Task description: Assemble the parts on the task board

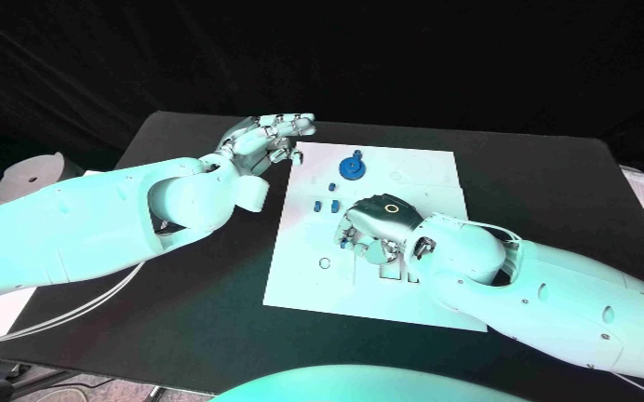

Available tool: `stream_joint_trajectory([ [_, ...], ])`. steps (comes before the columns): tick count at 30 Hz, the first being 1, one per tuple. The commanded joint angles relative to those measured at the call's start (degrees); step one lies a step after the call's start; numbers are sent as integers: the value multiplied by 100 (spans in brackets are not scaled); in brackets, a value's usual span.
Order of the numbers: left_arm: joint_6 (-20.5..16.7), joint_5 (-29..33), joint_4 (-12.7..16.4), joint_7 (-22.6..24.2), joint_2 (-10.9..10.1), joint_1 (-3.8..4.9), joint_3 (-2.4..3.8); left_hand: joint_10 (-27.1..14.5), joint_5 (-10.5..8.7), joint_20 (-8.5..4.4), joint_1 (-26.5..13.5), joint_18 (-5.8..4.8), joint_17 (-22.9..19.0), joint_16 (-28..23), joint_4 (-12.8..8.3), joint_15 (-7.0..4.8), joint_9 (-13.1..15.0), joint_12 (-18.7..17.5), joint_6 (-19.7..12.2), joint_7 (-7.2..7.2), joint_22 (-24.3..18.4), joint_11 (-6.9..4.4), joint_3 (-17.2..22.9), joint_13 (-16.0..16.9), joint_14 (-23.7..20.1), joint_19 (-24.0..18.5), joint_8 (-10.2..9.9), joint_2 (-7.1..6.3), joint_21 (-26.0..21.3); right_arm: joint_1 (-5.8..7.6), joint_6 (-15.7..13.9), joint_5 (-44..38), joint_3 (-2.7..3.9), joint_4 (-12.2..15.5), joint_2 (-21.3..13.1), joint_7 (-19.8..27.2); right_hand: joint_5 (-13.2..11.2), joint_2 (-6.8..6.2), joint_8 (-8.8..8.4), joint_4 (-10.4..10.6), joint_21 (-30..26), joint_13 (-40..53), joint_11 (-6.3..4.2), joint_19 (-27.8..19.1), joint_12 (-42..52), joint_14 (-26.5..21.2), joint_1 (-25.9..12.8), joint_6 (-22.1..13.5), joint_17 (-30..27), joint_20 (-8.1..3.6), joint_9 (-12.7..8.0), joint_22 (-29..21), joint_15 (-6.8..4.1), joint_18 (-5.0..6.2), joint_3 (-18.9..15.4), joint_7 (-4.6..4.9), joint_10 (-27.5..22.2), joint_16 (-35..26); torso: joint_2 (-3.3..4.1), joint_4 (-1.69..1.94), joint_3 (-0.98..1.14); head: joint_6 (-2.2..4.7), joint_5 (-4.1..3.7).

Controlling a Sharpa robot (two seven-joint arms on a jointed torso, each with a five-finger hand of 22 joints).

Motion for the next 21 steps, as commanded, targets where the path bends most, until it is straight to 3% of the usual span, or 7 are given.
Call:
stream_joint_trajectory([
  [1,110,-9,12,22,12,2,3,-49,-22,26,-60,105,-12,-23,5,-1,-3,30,-31,15,-11,-1,-37,2,-43,-30,15,5,-38,-17,389,-173,-26,-11,28,-141,38,24,11,-13,-3,11,-89,24,15,368,-62,11,254,13,0,248,3,52,9,45,89,13,2,1,0,-9,-5],
  [5,116,-10,12,16,12,2,3,-54,-19,26,-53,106,-16,-23,1,-2,-4,33,-34,14,-13,-3,-41,1,-44,-29,15,8,-40,-17,355,-216,-45,-17,50,-219,33,-13,-9,-20,-16,-2,-68,15,-4,364,-162,-23,245,22,9,235,16,55,-27,57,6,7,3,9,-1,-15,-13],
  [10,127,-48,6,7,15,2,3,-57,-18,26,-46,106,-22,-25,-4,-2,-4,36,-35,13,-14,-4,-42,1,-46,-28,15,12,-42,-17,198,-228,-56,-41,59,-315,42,-182,-68,36,-200,-24,157,-104,3,328,-412,-498,108,145,-99,18,200,96,-95,206,-983,-94,-4,4,-2,-8,-4],
  [21,132,-82,1,-7,9,2,3,-58,-17,26,-45,107,-17,-21,-5,-2,-3,38,-36,13,-14,-3,-43,1,-44,-28,15,13,-42,-16,-244,-247,-63,-53,48,-274,33,-286,-70,-12,-383,-11,216,-210,25,310,-482,-794,28,232,-186,-195,252,158,-236,219,-1417,-143,-3,3,1,-4,2],
])
